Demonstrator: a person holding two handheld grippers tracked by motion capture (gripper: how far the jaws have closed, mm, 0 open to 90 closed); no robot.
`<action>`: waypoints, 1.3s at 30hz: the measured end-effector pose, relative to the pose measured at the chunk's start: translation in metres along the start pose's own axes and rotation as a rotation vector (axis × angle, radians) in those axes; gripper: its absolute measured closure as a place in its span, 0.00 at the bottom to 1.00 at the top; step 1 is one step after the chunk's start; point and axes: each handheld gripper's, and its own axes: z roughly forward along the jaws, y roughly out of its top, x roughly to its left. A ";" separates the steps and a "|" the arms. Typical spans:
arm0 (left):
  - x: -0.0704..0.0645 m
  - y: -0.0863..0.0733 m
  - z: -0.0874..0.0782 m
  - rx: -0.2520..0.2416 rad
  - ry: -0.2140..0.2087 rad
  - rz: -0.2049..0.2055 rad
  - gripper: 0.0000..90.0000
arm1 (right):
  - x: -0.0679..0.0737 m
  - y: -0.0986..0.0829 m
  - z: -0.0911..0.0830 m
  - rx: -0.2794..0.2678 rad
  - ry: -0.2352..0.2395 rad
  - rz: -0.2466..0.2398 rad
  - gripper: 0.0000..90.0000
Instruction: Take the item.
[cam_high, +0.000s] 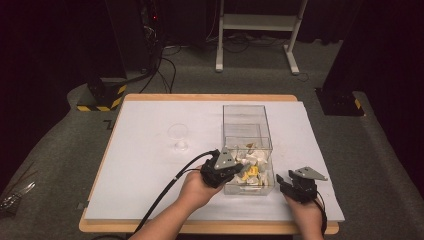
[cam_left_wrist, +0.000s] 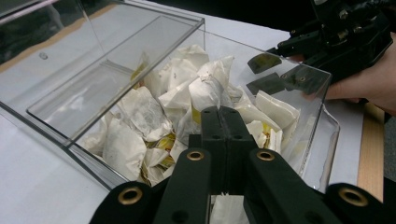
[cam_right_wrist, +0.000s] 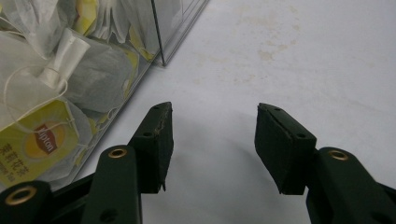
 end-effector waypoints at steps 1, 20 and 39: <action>0.001 0.000 -0.001 -0.005 -0.001 0.000 1.00 | 0.000 0.000 0.000 0.000 0.000 0.000 0.52; 0.006 0.006 -0.013 -0.076 0.013 -0.013 1.00 | 0.000 0.000 0.000 -0.001 0.001 0.006 0.52; 0.013 0.003 -0.022 -0.120 0.011 -0.025 1.00 | 0.001 0.000 0.000 0.001 -0.012 -0.001 0.51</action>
